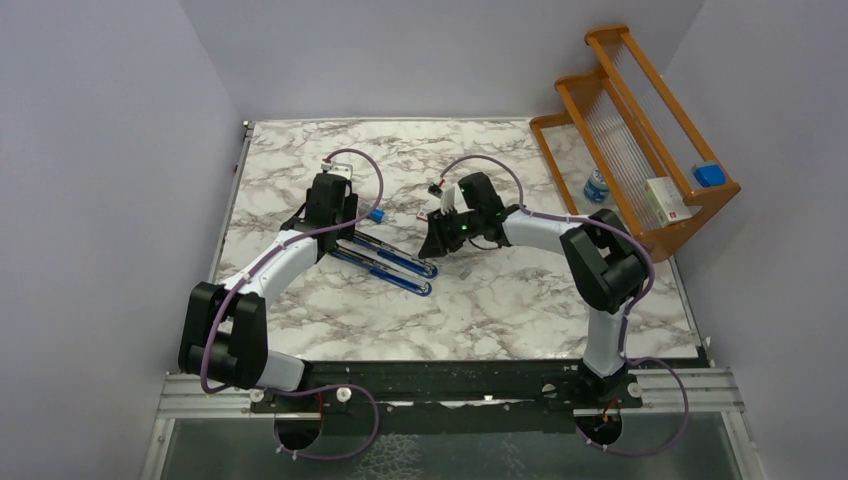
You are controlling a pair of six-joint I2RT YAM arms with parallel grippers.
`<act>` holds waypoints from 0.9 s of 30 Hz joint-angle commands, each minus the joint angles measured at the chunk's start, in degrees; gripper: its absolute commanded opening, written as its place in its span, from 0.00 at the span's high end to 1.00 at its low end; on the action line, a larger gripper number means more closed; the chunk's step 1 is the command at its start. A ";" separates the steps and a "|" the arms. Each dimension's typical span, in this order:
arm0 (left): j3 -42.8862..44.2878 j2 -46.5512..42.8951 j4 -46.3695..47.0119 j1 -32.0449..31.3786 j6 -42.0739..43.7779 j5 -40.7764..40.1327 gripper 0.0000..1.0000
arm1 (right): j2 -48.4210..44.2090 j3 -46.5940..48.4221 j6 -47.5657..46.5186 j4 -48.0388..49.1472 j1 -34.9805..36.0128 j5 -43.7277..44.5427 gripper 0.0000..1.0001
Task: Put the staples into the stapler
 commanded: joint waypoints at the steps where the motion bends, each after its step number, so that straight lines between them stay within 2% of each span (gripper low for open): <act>1: 1.29 -1.49 0.85 -0.14 0.67 -0.67 0.39 | 1.44 -0.19 0.33 0.31 -0.25 0.03 0.61; 27: 1.33 -1.53 0.86 -0.13 0.77 -0.67 0.39 | 2.75 -0.41 0.67 0.45 -0.27 -1.93 0.63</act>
